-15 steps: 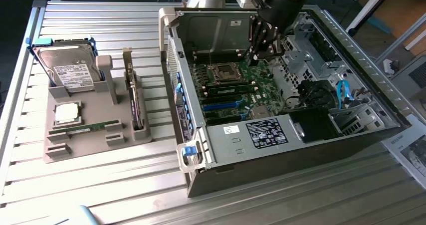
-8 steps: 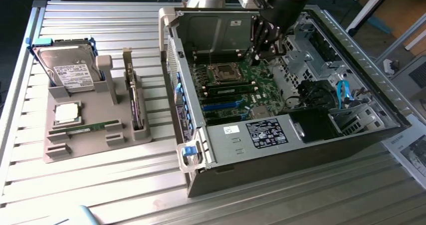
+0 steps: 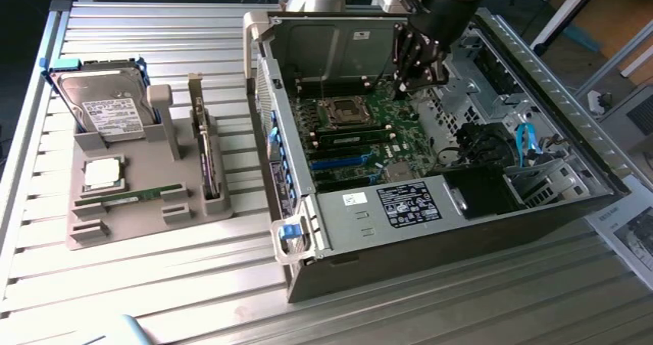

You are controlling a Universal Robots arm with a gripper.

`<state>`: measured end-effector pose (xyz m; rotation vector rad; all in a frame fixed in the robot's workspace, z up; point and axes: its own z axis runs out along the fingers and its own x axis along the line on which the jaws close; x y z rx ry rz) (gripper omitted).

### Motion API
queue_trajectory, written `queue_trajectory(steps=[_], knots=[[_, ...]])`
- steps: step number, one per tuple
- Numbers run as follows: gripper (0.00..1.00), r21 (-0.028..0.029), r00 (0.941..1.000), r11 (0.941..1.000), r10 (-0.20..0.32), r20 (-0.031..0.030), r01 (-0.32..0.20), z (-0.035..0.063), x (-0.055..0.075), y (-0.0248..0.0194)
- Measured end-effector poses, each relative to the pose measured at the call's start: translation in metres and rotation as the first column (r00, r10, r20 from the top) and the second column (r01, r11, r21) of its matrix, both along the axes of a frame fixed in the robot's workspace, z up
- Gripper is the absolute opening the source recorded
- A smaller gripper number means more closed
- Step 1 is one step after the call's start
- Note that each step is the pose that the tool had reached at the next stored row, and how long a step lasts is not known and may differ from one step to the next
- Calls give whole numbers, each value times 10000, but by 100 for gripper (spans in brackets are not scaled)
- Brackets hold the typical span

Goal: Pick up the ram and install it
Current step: 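Press down the ram until it locks into place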

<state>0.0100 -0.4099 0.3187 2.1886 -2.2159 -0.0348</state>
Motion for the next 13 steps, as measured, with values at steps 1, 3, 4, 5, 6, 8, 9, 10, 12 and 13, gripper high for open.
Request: queue_trajectory(steps=[1, 3, 4, 5, 6, 8, 9, 10, 12, 13], knots=[[11, 1, 10000, 10000, 0, 0, 0, 0, 10, 0], [11, 0, 10000, 10000, -1, 0, 1, 0, 25, 0], [11, 1, 10000, 10000, 0, 0, 0, 0, 31, 0], [11, 1, 10000, 10000, 0, 0, 0, 0, 37, 0], [11, 1, 10000, 10000, -1, 0, 1, -1, 39, 0], [11, 0, 10000, 10000, -1, 0, 1, 0, 39, 0], [11, 1, 10000, 10000, 0, 0, 0, 0, 40, 0], [11, 1, 10000, 10000, 2, 0, -2, 0, 49, 0], [11, 1, 10000, 10000, 0, 0, 0, 0, 64, 0], [11, 1, 10000, 10000, 0, 0, 0, 0, 74, 0]])
